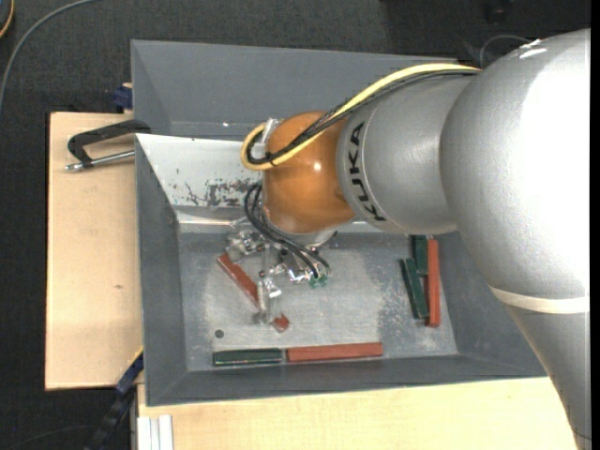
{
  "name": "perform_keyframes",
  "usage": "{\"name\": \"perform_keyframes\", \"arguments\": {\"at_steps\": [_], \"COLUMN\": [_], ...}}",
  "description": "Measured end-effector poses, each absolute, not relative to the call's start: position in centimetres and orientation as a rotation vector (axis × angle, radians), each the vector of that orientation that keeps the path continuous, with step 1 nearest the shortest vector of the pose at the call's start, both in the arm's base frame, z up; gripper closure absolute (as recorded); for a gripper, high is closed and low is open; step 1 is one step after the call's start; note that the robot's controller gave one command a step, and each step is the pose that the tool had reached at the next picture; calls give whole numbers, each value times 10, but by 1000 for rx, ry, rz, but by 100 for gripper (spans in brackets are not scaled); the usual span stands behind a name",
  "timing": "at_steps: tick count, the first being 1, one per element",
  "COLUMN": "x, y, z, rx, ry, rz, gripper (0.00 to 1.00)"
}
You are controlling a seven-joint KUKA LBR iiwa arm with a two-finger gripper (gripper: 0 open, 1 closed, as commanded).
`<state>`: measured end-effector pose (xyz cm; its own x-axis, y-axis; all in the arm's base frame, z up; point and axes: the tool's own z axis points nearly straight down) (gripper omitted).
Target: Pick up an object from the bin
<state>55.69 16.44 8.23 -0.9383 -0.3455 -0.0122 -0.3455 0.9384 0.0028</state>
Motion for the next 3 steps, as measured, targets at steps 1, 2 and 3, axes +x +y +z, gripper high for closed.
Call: {"name": "perform_keyframes", "arguments": {"at_steps": [1, 2, 3], "x": [564, 572, 574], "y": [159, 170, 145], "z": [71, 71, 71], "rx": [-417, -381, -76], "ry": [3107, 3111, 3139], "rz": [5, 5, 2], "gripper": [0, 0, 0]}}
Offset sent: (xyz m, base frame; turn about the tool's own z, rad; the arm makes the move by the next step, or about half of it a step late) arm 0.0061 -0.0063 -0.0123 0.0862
